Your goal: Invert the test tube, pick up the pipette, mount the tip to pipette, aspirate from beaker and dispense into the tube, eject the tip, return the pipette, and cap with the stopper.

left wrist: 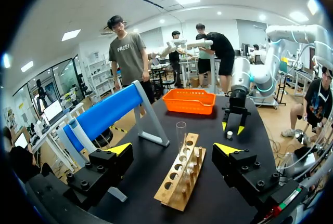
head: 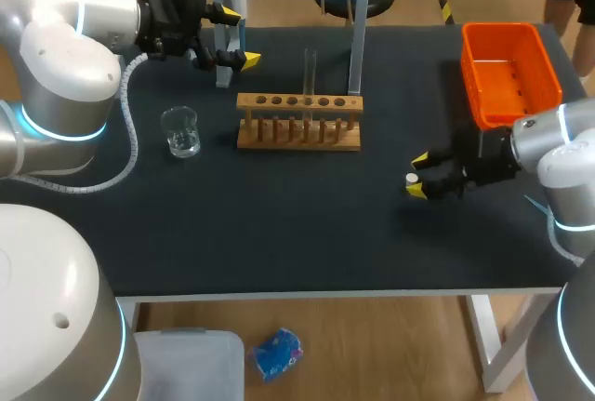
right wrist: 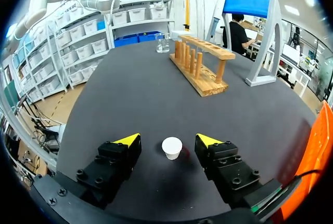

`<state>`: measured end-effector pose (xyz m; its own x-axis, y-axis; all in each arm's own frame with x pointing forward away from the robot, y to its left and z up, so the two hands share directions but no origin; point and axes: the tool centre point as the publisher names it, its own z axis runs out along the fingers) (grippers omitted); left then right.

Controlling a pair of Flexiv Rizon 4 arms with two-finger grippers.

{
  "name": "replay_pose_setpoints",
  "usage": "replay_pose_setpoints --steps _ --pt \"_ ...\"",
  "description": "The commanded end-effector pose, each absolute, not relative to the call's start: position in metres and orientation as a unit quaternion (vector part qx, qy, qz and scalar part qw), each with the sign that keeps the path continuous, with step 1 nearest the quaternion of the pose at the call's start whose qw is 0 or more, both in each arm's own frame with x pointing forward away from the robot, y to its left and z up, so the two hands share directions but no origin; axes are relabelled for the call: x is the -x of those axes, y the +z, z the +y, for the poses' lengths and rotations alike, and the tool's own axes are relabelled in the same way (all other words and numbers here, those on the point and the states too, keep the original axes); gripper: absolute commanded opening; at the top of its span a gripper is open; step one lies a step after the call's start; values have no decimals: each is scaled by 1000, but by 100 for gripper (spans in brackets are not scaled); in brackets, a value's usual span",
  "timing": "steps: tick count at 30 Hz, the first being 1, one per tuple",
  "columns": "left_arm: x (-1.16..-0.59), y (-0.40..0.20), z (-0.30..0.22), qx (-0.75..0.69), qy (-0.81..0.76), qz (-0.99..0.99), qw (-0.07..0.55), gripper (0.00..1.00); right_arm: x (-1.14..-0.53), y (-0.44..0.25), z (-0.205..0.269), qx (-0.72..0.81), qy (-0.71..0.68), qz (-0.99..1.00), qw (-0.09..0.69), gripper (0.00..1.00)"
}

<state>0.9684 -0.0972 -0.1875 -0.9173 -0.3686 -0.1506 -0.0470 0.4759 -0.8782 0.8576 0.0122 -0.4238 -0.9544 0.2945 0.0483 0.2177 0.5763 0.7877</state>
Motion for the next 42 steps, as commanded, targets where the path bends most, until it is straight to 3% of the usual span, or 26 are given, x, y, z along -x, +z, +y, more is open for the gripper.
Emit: replay_pose_setpoints --steps 1,5,9,12,25,27,28,29,42 --pt "-969 -187 -96 122 -498 844 161 100 -858 -428 15 -146 435 888 45 67" --pt "-969 -187 -96 122 -498 844 161 100 -860 -428 16 -146 434 888 47 67" --pt "-969 -187 -96 122 -498 844 161 100 -862 -428 17 -147 435 887 47 61" --pt "-969 -187 -96 122 -498 844 161 100 -863 -428 18 -148 436 887 48 50" --pt "-969 -187 -96 122 -498 844 161 100 -863 -432 16 -153 434 887 47 47" --pt "-969 -187 -96 122 -498 844 161 100 -863 -433 16 -154 433 887 48 33" --pt "-969 -187 -96 122 -498 844 161 100 -864 -433 15 -155 433 886 48 13" --pt "-969 -187 -96 122 -498 844 161 100 -864 -432 15 -156 434 886 48 0" --pt "-969 -187 -96 122 -498 844 161 100 -866 -425 14 -154 437 884 60 0"
